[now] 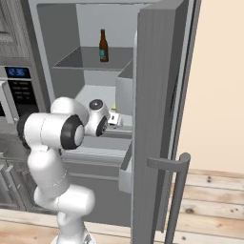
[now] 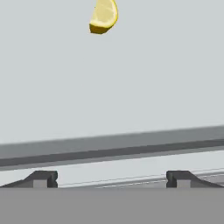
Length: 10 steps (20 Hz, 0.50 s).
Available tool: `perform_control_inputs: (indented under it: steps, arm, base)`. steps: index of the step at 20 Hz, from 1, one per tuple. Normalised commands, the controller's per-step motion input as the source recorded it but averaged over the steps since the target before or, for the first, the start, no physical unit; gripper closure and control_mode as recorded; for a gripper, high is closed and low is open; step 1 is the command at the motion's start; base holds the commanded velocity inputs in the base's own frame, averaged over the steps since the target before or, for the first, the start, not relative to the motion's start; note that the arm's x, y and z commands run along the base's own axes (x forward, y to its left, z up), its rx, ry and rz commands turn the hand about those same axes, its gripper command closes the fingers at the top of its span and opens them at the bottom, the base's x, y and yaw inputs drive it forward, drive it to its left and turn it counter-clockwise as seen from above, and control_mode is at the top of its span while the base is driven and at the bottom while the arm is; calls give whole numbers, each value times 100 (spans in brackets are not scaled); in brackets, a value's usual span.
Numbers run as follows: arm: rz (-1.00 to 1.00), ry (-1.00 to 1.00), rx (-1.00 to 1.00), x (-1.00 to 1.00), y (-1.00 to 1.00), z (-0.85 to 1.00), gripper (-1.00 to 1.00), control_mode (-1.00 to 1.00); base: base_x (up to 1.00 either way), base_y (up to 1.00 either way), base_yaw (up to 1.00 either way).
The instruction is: Place the beer on the top shelf of the fridge to keep it out of children's reach, and place the apple and lemon wedge on lower shelves for easy access.
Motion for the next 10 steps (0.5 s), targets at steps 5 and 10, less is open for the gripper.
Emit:
perform_control_inputs:
  steps: [5, 10]
  arm:
    - [1, 0, 0, -100, 0, 24, -100, -100]
    - [1, -1, 0, -96, 1, 75, -100, -100]
  base:
    - [0, 0, 0]
    - [0, 0, 0]
